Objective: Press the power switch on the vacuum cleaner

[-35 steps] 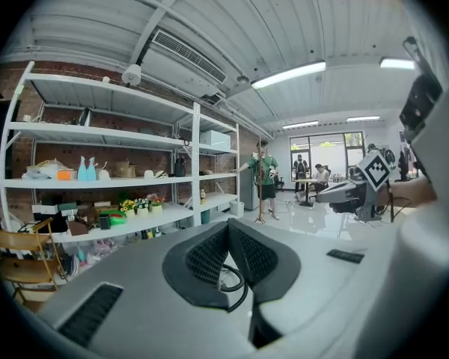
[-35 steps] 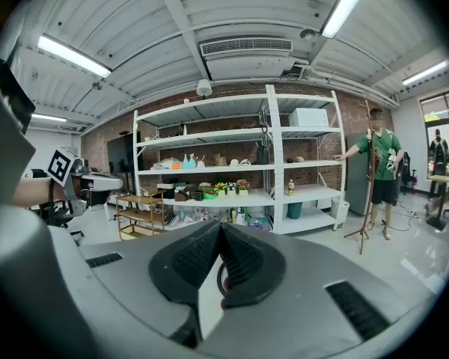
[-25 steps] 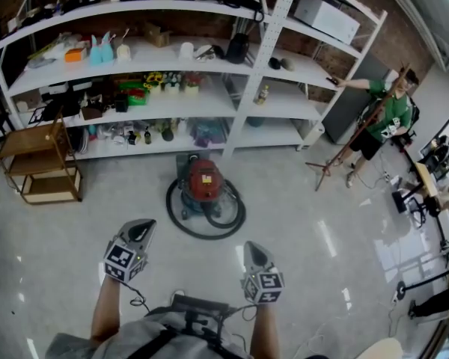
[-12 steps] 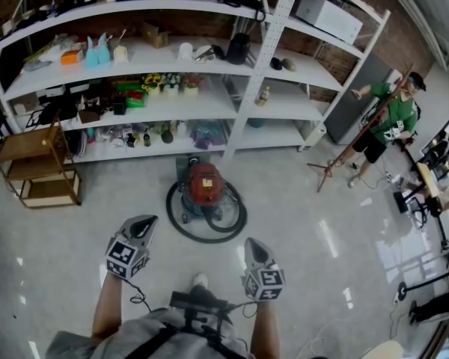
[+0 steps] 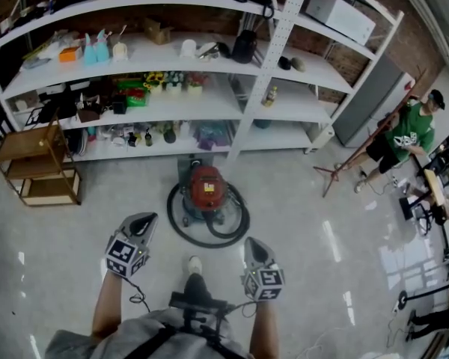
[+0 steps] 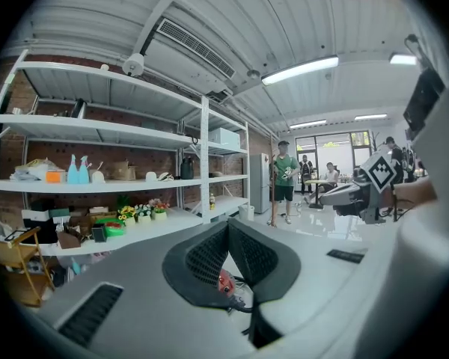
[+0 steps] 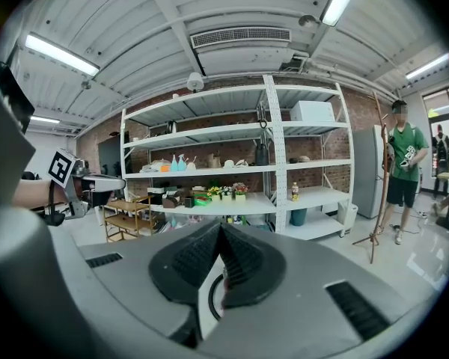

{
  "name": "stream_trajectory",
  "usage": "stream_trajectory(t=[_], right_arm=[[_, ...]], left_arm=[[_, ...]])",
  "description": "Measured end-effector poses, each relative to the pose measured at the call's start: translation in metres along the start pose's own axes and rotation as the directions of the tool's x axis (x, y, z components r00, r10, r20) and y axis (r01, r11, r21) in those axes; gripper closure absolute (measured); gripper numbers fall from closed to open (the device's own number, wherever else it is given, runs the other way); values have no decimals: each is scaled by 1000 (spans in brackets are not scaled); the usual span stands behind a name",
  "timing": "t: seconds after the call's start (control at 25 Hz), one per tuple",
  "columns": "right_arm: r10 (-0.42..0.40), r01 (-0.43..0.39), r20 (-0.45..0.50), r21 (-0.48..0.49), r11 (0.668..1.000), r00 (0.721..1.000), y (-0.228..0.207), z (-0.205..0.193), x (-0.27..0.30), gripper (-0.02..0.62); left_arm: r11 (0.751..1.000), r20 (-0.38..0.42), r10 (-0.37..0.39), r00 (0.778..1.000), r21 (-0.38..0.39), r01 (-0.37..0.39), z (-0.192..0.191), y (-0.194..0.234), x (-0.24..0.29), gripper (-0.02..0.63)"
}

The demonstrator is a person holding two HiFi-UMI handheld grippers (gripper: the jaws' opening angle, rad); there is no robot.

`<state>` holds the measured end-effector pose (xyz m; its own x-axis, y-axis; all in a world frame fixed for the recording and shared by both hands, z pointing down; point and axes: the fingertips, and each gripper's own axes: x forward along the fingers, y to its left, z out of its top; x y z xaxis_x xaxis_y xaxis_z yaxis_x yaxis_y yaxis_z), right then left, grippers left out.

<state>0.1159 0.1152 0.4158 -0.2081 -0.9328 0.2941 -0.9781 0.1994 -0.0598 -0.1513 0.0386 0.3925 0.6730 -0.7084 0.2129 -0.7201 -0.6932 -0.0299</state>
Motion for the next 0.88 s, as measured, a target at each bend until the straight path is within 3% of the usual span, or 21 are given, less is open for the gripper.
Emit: stream_trajectory(t=[0.88], right_arm=[[106,-104,-113,24,994,988,-79,18,196,591]], left_arm=[[996,-122,28,992,-79,-38,-15,80,169,598]])
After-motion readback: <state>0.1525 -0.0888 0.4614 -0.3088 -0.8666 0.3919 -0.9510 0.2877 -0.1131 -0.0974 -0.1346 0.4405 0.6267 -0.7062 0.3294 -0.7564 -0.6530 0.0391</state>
